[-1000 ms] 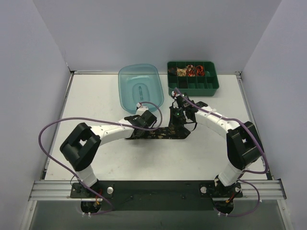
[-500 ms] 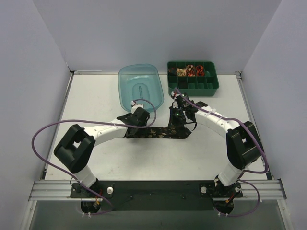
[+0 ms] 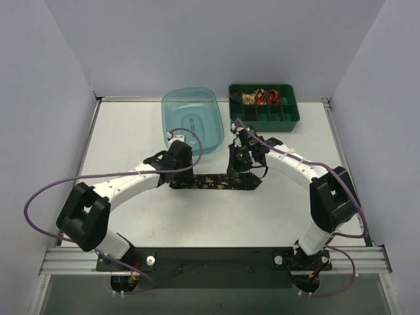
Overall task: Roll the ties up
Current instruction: Roll the tie at the center of the board.
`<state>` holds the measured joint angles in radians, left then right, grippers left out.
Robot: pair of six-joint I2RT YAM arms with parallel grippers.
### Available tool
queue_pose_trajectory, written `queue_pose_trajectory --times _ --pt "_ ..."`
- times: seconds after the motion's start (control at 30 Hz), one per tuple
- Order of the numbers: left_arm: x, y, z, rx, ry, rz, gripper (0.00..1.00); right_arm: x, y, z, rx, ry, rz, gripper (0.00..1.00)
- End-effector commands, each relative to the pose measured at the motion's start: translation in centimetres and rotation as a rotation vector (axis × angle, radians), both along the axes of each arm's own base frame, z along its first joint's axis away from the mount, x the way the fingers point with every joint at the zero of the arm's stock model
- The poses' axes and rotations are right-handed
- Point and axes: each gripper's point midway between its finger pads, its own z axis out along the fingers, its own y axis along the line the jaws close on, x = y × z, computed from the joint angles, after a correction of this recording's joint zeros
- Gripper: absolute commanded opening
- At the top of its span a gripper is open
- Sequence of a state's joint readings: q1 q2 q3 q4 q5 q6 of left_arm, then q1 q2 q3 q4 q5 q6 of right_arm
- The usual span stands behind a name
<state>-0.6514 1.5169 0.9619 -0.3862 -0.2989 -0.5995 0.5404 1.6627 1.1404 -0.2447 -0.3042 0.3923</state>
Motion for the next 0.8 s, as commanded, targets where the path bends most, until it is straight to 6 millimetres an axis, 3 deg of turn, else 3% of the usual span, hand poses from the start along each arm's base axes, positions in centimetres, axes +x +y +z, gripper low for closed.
queue_pose_trajectory --times 0.0,0.17,0.2,0.37,0.4,0.43,0.5,0.77 --pt "0.4 0.6 3.5 -0.079 -0.061 0.008 0.63 -0.1 2.3 2.6 0.037 -0.043 0.056 0.02" --pt "0.6 2.7 4.3 -0.175 -0.065 0.045 0.63 -0.7 5.7 2.8 0.040 -0.051 0.133 0.02" --pt "0.2 3.4 3.5 -0.182 -0.043 0.055 0.64 -0.7 7.1 3.6 0.056 -0.067 0.162 0.02" --pt "-0.3 5.1 2.7 -0.311 -0.011 0.060 0.73 -1.0 11.2 2.6 0.063 -0.056 0.236 0.02" --pt "0.0 6.3 2.5 -0.331 -0.012 0.089 0.73 -1.0 12.3 3.1 0.075 -0.066 0.254 0.02" --pt "-0.6 6.2 1.8 -0.377 0.020 0.074 0.74 -1.0 12.8 2.1 0.063 -0.050 0.260 0.02" --pt "0.1 7.3 1.9 -0.441 -0.003 0.095 0.74 -0.9 13.6 1.6 0.061 -0.049 0.270 0.02" --pt "0.1 6.8 -0.3 -0.581 0.044 0.061 0.74 -0.5 16.1 -0.3 0.062 -0.021 0.290 0.02"
